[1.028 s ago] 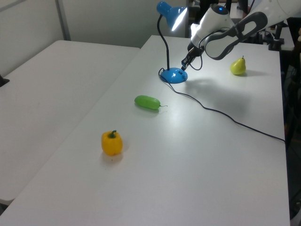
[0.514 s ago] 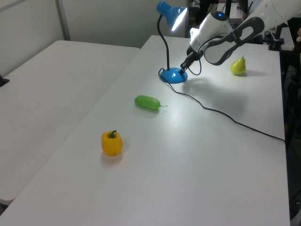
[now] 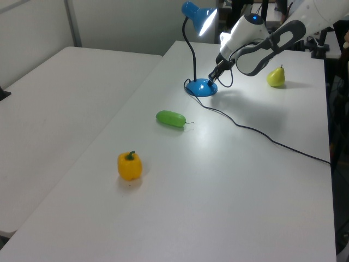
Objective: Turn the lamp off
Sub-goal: 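Press the switch on the lamp base with the gripper fingers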
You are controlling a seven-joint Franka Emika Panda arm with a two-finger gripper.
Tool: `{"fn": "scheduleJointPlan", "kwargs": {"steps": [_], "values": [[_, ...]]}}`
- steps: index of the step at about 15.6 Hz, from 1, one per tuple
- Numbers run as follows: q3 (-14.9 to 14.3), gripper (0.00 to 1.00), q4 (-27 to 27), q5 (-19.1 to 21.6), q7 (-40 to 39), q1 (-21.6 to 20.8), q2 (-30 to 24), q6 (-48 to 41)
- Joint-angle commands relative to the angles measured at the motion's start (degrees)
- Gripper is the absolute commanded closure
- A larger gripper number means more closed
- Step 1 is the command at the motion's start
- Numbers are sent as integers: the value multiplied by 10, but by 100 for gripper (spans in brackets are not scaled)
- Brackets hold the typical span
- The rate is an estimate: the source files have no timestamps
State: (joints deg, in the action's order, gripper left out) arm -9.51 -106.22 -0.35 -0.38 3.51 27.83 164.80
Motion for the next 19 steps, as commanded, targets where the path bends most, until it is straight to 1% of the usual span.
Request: {"fn": "scheduleJointPlan", "kwargs": {"steps": [1, 19], "values": [[-2, 100, 3, -5, 14, -3, 5, 11], [-2, 100, -3, -9, 8, -3, 15, 9]]}}
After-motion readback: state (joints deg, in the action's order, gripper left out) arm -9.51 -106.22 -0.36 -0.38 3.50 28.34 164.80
